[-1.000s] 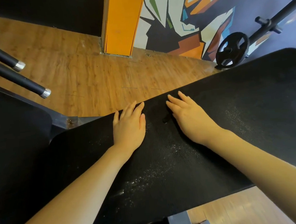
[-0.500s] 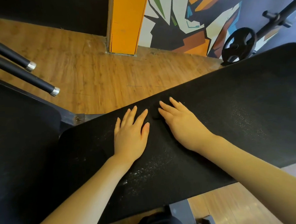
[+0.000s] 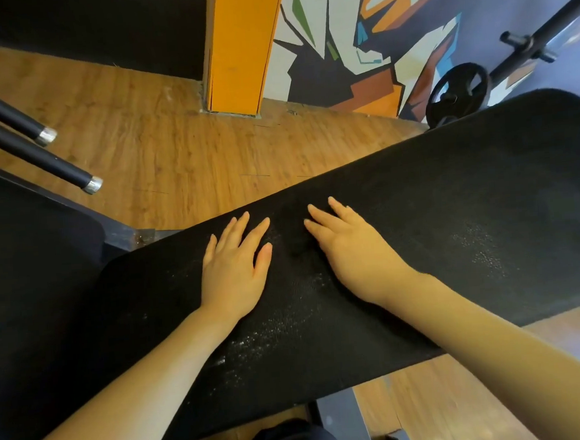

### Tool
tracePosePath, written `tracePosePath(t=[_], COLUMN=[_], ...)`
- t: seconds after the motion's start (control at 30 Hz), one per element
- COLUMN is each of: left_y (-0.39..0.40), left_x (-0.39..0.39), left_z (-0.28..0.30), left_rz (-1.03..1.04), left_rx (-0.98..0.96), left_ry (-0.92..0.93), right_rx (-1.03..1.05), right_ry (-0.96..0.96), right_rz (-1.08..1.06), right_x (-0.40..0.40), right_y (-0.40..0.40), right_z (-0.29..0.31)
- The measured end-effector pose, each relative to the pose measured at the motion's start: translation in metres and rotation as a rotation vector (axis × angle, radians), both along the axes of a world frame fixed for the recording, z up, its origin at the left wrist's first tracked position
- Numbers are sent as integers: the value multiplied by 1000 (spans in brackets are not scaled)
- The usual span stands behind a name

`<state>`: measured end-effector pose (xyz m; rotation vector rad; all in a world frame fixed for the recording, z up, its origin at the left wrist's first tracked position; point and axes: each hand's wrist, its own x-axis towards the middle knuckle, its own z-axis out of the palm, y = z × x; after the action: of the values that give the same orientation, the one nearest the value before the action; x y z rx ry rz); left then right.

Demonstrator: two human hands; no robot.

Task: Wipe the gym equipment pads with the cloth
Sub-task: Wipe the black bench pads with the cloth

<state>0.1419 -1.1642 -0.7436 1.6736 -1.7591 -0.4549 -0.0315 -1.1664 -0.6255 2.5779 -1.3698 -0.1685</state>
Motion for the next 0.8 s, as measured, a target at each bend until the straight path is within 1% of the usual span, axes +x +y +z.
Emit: tracePosePath(t=[0.03, 0.1, 0.17, 0.23, 0.33, 0.37, 0.47, 0.57, 0.7, 0.73, 0.8], left_y=[0, 0, 1, 1, 1, 1, 1, 1, 2, 4, 11], left_x=[0, 0, 0, -1, -1, -2, -2, -1, 2, 1, -8], left_z=[0, 1, 1, 0, -2, -2, -1, 2, 20, 28, 49], left_rz=[1, 6, 11, 11, 17, 20, 14, -4, -38, -37, -67], left_rx=[-2, -3, -2, -14, -41, -44, -33, 1, 126, 120, 17], left_ry=[0, -5, -11, -5, 3, 2, 4, -20, -74, -73, -31], right_rx=[-5, 12, 53, 31, -14, -11, -26, -26, 34, 40, 48], right_ry=[-28, -38, 27, 69, 121, 114, -32, -109, -76, -67, -52], right_rz=[-50, -62, -13, 59, 41, 36, -19, -99, -129, -149, -185], right_x=[7, 7, -13, -39, -65, -62, -34, -20, -36, -42, -52], right_y=[-11, -13, 8, 39, 47, 39, 2, -15, 4, 9, 16], right_z=[1, 1, 2, 3, 2, 2, 6, 6, 17, 21, 27])
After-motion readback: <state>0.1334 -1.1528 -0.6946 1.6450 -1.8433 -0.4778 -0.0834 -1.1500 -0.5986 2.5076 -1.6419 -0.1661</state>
